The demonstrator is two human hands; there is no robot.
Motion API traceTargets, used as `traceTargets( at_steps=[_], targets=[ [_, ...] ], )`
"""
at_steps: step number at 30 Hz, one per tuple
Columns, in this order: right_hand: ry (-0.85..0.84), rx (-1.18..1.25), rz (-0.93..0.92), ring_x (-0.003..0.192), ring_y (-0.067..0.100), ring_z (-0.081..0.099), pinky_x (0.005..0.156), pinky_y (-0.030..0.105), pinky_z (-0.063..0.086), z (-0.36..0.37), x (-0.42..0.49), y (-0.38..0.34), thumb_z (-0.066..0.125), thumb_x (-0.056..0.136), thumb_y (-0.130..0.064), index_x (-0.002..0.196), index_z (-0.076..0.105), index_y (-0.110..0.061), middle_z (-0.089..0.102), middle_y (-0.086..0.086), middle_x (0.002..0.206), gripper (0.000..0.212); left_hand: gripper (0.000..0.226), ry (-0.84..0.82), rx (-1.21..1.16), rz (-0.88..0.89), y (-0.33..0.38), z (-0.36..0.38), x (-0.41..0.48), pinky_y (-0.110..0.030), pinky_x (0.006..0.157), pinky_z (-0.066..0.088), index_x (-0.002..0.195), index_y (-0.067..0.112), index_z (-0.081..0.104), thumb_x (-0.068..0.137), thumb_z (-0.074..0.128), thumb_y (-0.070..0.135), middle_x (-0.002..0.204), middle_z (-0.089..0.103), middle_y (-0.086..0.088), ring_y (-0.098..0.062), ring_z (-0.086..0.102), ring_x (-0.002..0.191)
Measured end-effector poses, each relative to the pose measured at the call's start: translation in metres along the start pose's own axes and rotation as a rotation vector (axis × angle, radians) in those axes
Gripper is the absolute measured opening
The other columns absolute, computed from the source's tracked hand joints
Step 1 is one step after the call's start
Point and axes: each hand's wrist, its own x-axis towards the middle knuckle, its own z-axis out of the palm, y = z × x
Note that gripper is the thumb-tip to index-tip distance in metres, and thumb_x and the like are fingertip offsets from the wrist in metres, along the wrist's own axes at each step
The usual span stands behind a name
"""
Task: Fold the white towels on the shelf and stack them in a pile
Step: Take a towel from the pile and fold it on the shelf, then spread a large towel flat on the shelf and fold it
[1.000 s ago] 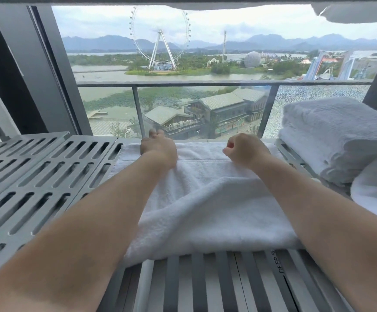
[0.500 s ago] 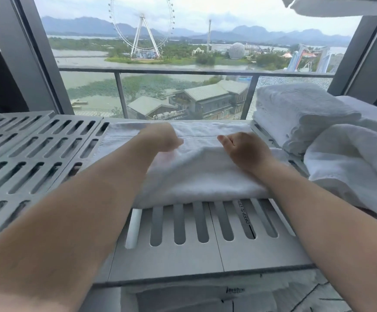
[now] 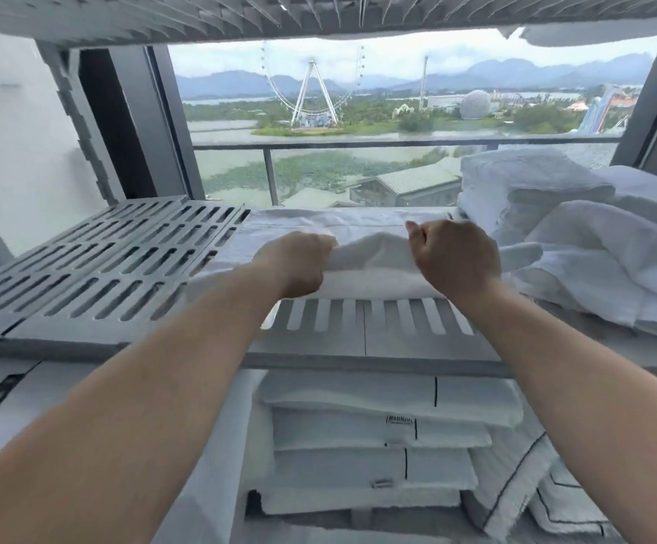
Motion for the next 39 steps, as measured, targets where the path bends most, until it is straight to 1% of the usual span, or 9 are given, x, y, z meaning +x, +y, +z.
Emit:
traceTargets(
  at_steps=[5,9,12,15,19,25,28,34,39],
  targets=[
    [-0.057,-0.035,-0.008,0.055,0.024,0.043,0.056,0.029,0.035,-0.027,-0.039,-0.002,0.043,0.098,-0.042,0.066,0.066,-0.014,0.041,0.000,0.053,0.049,0.023,0.048,0.120,-0.095,-0.005,0.007,-0.046,-0.037,0.068,0.046,0.094,0.029,0.052,0.084,0.047,0.008,0.095,0.061,0.002,-0.025,0.058,0.089],
    [-0.143,-0.066,-0.017,0.059,0.027,0.053,0.057,0.029,0.034,-0.040,-0.067,0.001,0.045,0.097,-0.041,0.064,0.061,-0.017,0.054,0.005,0.059,0.044,0.017,0.185,0.258,-0.130,-0.015,0.020,-0.072,-0.039,0.077,0.042,0.106,0.023,0.057,0.090,0.053,0.021,0.105,0.060,-0.004,-0.028,0.058,0.099],
    [-0.294,-0.070,0.000,0.077,0.031,0.061,0.062,0.031,0.038,-0.044,-0.082,0.001,0.045,0.097,-0.041,0.074,0.064,-0.016,0.068,0.010,0.079,0.040,0.024,0.182,0.279,-0.193,-0.027,0.022,-0.085,-0.043,0.089,0.041,0.114,0.021,0.059,0.090,0.055,0.026,0.112,0.058,-0.007,-0.030,0.056,0.108],
    [-0.373,0.020,0.109,0.091,0.033,0.062,0.067,0.033,0.040,-0.052,-0.091,0.000,0.040,0.099,-0.043,0.076,0.062,-0.018,0.069,0.014,0.092,0.041,0.025,0.167,0.263,-0.190,-0.038,0.022,-0.097,-0.042,0.087,0.042,0.113,0.023,0.062,0.089,0.058,0.029,0.112,0.058,-0.005,-0.030,0.057,0.106],
    [-0.366,-0.002,0.066,0.094,0.031,0.060,0.071,0.034,0.043,-0.064,-0.102,-0.018,0.035,0.101,-0.048,0.082,0.065,-0.016,0.066,0.013,0.093,0.048,0.021,0.202,0.177,-0.119,-0.048,0.024,-0.119,-0.039,0.081,0.042,0.108,0.024,0.063,0.087,0.065,0.029,0.112,0.053,-0.003,-0.028,0.055,0.105],
    [-0.307,0.032,0.018,0.094,0.032,0.058,0.080,0.039,0.046,-0.065,-0.133,-0.062,0.043,0.099,-0.035,0.099,0.062,-0.014,0.063,0.010,0.102,0.029,0.007,0.333,0.153,-0.007,-0.054,0.045,-0.159,-0.036,0.069,0.052,0.095,0.024,0.060,0.088,0.061,0.026,0.095,0.061,0.003,-0.024,0.061,0.090],
    [-0.224,-0.012,0.068,0.089,0.032,0.059,0.078,0.039,0.046,-0.067,-0.143,-0.071,0.050,0.094,-0.028,0.095,0.061,-0.013,0.065,0.010,0.096,0.018,0.012,0.313,0.112,0.007,-0.058,0.050,-0.167,-0.041,0.073,0.056,0.097,0.023,0.060,0.092,0.059,0.034,0.099,0.059,0.003,-0.023,0.059,0.095],
    [-0.344,-0.010,0.153,0.097,0.032,0.057,0.085,0.039,0.045,-0.075,-0.142,-0.082,0.054,0.087,-0.021,0.100,0.060,-0.017,0.061,0.009,0.102,0.015,0.047,0.237,0.085,-0.019,-0.052,0.051,-0.167,-0.037,0.078,0.044,0.096,0.021,0.072,0.098,0.038,0.054,0.113,0.055,0.001,-0.022,0.053,0.107],
    [-0.328,-0.006,0.206,0.093,0.031,0.058,0.078,0.037,0.048,-0.073,-0.135,-0.079,0.050,0.094,-0.031,0.095,0.064,-0.015,0.064,0.010,0.097,0.022,0.045,0.329,-0.027,-0.041,-0.054,0.036,-0.151,-0.033,0.066,0.039,0.072,0.022,0.054,0.103,0.032,0.047,0.092,0.065,-0.002,-0.026,0.059,0.084]
  ],
)
